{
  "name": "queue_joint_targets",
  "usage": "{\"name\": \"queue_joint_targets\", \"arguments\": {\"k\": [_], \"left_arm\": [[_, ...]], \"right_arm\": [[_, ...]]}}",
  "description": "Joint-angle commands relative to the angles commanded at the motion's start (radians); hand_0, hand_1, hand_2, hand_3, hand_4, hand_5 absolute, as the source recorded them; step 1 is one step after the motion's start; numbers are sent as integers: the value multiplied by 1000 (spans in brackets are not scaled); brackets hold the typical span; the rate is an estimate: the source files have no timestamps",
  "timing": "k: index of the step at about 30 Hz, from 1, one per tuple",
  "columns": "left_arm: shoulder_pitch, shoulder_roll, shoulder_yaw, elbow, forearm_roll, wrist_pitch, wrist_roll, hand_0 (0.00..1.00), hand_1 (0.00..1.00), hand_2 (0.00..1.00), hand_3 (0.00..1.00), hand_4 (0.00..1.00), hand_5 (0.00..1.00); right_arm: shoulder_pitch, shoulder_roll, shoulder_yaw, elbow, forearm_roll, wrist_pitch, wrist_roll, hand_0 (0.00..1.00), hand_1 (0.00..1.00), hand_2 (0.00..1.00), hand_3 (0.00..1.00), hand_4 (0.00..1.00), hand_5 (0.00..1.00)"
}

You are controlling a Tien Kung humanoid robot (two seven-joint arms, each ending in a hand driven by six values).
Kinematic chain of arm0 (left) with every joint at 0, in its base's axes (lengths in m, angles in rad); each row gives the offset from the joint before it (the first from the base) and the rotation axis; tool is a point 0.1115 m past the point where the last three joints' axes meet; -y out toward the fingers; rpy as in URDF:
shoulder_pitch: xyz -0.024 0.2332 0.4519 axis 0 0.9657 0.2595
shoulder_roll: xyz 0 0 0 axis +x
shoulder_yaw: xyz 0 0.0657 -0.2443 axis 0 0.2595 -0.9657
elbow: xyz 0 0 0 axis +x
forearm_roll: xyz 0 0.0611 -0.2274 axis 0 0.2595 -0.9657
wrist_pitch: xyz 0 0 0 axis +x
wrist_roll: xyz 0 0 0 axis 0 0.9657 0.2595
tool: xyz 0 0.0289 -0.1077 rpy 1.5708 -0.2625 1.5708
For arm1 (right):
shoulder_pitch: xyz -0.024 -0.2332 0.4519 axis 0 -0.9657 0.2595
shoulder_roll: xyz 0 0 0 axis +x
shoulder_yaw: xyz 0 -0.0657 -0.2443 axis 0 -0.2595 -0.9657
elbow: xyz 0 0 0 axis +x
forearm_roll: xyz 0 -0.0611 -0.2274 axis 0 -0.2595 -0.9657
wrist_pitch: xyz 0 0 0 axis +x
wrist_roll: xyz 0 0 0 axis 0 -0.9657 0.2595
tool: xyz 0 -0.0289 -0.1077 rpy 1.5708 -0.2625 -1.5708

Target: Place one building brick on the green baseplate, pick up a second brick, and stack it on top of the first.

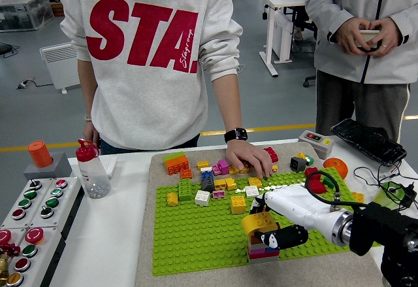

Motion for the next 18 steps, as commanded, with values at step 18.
{"name": "queue_joint_targets", "arguments": {"k": [18], "left_arm": [[1, 0, 1, 0, 0, 1, -1, 665, 688, 689, 577, 296, 998]], "right_arm": [[-1, 9, 5, 0, -2, -3, 0, 661, 659, 685, 515, 540, 299]]}}
